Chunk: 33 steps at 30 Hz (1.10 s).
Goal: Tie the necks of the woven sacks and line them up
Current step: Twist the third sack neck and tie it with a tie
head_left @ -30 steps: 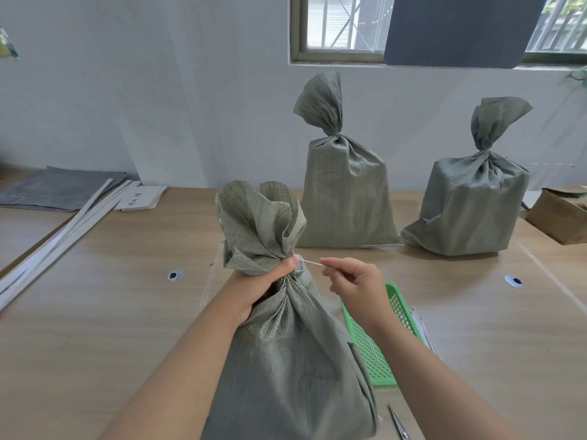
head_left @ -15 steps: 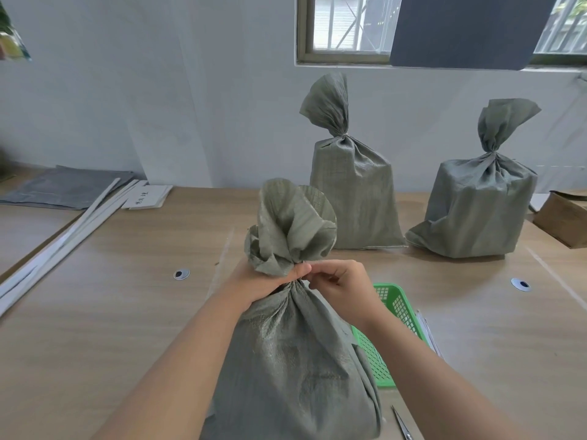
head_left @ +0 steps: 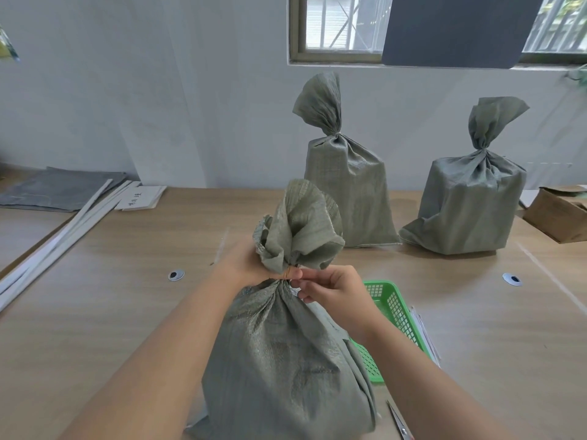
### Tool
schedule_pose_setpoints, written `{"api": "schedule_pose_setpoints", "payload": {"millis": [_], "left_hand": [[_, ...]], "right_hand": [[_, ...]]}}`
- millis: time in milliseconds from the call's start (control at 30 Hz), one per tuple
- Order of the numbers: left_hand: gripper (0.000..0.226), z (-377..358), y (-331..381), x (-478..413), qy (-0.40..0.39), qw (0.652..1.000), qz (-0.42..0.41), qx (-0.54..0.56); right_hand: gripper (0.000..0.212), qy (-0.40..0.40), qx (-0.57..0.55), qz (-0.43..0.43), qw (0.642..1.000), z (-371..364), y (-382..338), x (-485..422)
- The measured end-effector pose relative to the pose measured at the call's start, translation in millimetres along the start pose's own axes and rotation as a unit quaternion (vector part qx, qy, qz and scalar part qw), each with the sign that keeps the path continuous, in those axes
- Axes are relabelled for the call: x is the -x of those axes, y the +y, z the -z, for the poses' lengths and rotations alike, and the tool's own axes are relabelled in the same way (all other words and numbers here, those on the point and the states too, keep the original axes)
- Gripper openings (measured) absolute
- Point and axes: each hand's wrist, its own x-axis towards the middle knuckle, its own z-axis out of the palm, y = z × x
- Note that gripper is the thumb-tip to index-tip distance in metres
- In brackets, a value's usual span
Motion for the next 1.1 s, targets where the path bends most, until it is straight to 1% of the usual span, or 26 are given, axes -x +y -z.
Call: {"api": "schedule_pose_setpoints", "payload": {"millis": [67,100,167,200,233,300,333,400,467,533,600,633,667,767,867,933,1033,1100], "left_hand": [[0.049,0,2,1,0.027,0.998,0.007,-0.051],[0.051,1,2,1,0.028,0.996,0.009,-0.081],[0.055,1,5,0,0.011,0.995,0.011,-0.095],[0.053,1,9,2,0.003,0.996,0.005,-0.094],[0.045,1,11,2,0.000,0.996,0.008,-0.092],[0.023,1,11,1,0.003,0.996,0.018,-0.082],[0.021,0,12,2,0.005,0.997,0.025,-0.072],[0.028,-1,14,4,0.016,0.998,0.050,-0.044],[0.027,-1,16,5,0.024,0.996,0.075,-0.031],[0.029,-1,19,5,0.028,0.996,0.083,-0.026],[0.031,-2,20,4,0.027,0.995,0.096,-0.026],[0.031,-3,19,3,0.031,0.994,0.102,-0.025],[0.031,-5,17,3,0.039,0.993,0.106,-0.017],[0.033,-9,13,5,0.067,0.992,0.100,0.038],[0.028,-11,16,12,0.072,0.989,0.104,0.078],[0.026,-10,15,15,0.080,0.985,0.114,0.103],[0.032,-10,13,16,0.084,0.985,0.128,0.082],[0.029,-8,14,16,0.078,0.986,0.135,0.056]], "right_hand": [[0.021,0.012,-0.011,0.007,1.000,-1,-2,1],[0.019,0.020,-0.014,0.010,1.000,-2,-2,1],[0.014,0.036,-0.009,0.012,0.999,-4,-1,1],[0.013,0.041,0.002,0.014,0.999,-5,0,1],[0.012,0.043,0.016,0.020,0.999,-6,1,1],[0.013,0.046,0.056,0.040,0.997,-8,2,2],[0.015,0.048,0.080,0.053,0.994,-9,4,1],[0.020,0.055,0.114,0.071,0.989,-10,5,1],[0.023,0.056,0.126,0.082,0.987,-11,5,2],[0.019,0.050,0.129,0.096,0.986,-12,3,4],[0.008,0.042,0.146,0.119,0.981,-14,2,6],[0.007,0.044,0.166,0.134,0.976,-15,2,6],[0.010,0.049,0.192,0.150,0.969,-16,1,6],[0.016,0.067,0.264,0.198,0.942,-18,0,4],[0.012,0.085,0.298,0.232,0.922,-17,3,0],[0.010,0.089,0.304,0.236,0.919,-16,6,-1],[0.009,0.085,0.307,0.232,0.919,-16,9,-3],[0.009,0.083,0.311,0.231,0.918,-15,10,-4]]}}
